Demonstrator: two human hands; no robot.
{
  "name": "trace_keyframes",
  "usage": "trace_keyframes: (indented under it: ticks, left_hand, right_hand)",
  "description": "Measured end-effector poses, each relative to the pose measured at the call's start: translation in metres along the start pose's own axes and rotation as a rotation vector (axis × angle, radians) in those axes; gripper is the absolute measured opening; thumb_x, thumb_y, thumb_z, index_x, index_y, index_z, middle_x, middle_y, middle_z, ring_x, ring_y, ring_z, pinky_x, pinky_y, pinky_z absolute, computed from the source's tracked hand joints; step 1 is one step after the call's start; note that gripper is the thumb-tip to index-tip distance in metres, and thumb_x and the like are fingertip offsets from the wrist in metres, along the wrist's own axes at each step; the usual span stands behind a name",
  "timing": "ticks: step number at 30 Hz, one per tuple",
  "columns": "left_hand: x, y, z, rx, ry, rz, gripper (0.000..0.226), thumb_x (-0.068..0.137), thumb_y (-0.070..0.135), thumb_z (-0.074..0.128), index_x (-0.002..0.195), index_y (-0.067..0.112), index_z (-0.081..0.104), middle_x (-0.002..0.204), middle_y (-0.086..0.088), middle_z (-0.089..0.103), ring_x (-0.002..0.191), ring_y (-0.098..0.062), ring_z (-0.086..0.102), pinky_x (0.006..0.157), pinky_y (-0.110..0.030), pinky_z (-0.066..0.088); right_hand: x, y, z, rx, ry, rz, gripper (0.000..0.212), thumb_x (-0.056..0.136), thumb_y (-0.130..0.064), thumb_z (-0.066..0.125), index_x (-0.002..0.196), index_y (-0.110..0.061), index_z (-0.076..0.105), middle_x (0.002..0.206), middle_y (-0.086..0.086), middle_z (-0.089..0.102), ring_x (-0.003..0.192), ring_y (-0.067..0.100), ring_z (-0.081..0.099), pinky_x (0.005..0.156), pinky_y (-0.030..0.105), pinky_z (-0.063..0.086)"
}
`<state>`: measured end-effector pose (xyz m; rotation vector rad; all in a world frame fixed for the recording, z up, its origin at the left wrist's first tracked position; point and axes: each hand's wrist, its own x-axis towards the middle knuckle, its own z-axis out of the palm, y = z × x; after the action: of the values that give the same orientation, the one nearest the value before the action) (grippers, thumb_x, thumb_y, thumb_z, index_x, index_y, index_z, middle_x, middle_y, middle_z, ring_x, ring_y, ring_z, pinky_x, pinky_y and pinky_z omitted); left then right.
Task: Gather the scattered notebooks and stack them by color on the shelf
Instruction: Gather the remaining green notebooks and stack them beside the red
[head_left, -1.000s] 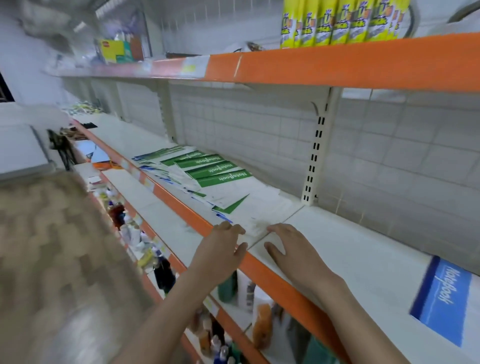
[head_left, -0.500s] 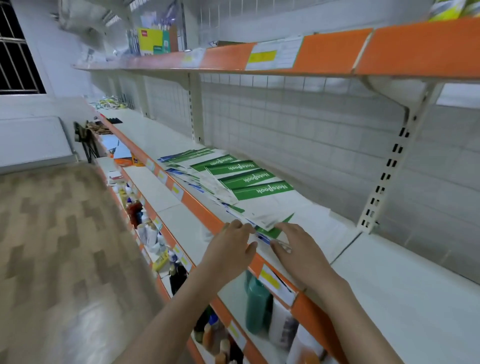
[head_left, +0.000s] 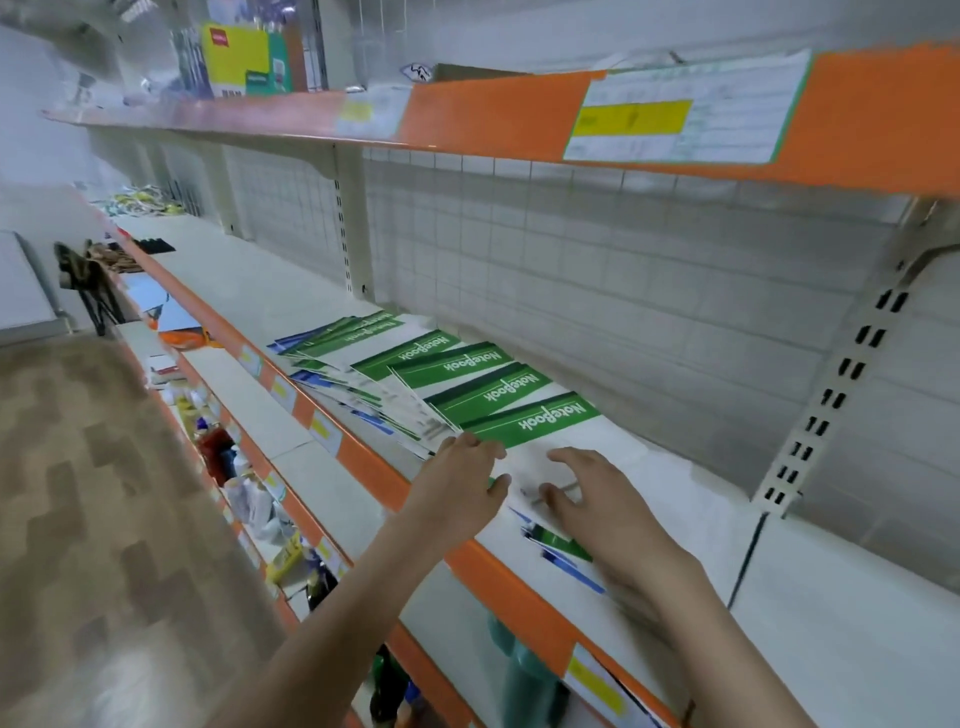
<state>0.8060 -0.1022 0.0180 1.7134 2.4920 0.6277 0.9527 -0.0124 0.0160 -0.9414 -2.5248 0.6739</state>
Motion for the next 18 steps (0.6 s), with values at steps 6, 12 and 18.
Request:
trace_keyframes:
  ticks: [6,12,18]
  left_hand:
    - [0.037,-0.014,0.010,-0.009,-0.026,0.079,0.037,0.096,0.031,0.049,0.130,0.017,0.051,0.124,-0.007,0.051,0.116,-0.022,0.046,0.092,-0.035,0.046]
    - [0.084,-0.030,0.012,-0.024,-0.058,0.179,0.038,0.094,0.032,0.052,0.130,0.018,0.051,0.127,-0.005,0.050,0.120,-0.021,0.043,0.095,-0.036,0.047]
    - [0.122,-0.043,0.011,0.116,-0.171,0.226,0.056,0.089,0.056,0.049,0.121,0.010,0.053,0.126,-0.010,0.050,0.120,-0.026,0.042,0.093,-0.040,0.046]
  right_hand:
    - [0.017,0.013,0.002,-0.054,0.020,0.124,0.047,0.094,-0.029,0.050,0.139,-0.022,0.044,0.144,0.000,0.042,0.126,0.015,0.045,0.101,0.021,0.032]
    - [0.041,0.015,0.008,-0.098,0.102,0.239,0.047,0.094,-0.034,0.051,0.138,-0.023,0.045,0.142,-0.002,0.045,0.128,0.013,0.043,0.095,0.014,0.028]
    - [0.064,0.008,0.015,-0.145,0.212,0.241,0.030,0.092,-0.021,0.054,0.120,-0.017,0.061,0.121,0.002,0.061,0.114,0.023,0.051,0.069,0.014,0.024]
